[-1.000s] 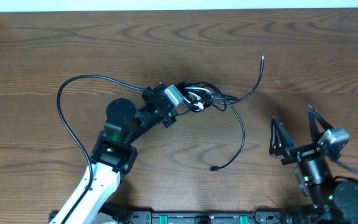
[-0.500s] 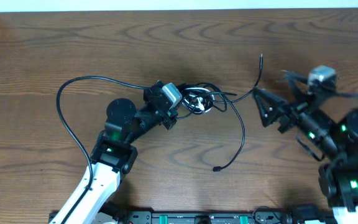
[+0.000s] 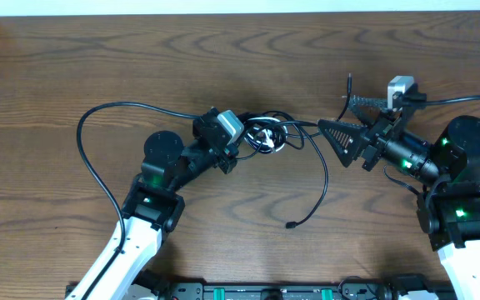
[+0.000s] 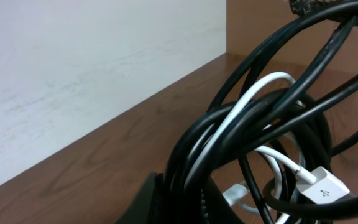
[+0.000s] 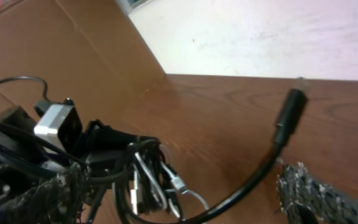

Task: Untangle cables
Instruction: 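Move the right gripper toward the bundle held by the left gripper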

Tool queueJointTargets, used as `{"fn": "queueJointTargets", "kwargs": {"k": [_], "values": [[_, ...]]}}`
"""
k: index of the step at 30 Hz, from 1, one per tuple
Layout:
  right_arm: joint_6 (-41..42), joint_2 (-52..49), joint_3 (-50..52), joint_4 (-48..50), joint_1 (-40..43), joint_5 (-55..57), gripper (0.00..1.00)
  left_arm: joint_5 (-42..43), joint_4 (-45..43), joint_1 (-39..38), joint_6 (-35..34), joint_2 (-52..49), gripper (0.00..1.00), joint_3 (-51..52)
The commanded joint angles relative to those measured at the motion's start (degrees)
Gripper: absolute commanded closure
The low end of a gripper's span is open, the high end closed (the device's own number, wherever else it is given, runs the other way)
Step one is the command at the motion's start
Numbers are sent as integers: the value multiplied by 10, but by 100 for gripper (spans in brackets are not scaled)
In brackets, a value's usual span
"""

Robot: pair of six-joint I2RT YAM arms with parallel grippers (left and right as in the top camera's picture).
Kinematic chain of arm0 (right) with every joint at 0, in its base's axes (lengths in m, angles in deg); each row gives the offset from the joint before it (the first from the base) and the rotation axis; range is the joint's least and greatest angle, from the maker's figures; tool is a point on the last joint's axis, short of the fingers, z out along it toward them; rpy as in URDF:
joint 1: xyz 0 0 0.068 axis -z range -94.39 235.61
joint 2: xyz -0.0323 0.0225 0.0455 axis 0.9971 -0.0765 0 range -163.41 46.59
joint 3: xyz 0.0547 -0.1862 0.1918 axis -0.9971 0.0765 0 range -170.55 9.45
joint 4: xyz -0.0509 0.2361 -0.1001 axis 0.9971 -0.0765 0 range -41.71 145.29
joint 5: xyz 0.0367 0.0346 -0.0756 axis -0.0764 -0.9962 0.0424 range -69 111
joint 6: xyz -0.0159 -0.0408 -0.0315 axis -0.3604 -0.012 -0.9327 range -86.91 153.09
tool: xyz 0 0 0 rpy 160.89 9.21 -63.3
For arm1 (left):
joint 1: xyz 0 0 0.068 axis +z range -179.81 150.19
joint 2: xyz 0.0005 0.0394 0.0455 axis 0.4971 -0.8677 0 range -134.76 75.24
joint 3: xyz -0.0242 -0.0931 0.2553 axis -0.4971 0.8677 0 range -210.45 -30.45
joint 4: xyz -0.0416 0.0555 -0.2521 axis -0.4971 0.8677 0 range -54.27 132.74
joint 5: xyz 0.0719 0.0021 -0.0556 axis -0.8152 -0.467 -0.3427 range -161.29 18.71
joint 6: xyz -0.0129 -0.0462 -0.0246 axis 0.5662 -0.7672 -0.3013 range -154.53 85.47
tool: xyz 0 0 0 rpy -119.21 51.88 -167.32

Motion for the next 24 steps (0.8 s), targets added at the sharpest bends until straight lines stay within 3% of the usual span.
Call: {"fn": "queueJointTargets", "kwargs": {"k": [1, 12, 24], "values": [[19, 1, -10, 2, -1, -16, 4, 7, -5, -1, -6, -2, 93, -3], [19, 1, -10, 2, -1, -16, 5, -90, 14, -1, -62, -2, 93, -3], [19, 1, -10, 2, -1, -16, 6, -98, 12, -1, -83, -2, 93, -3]]}}
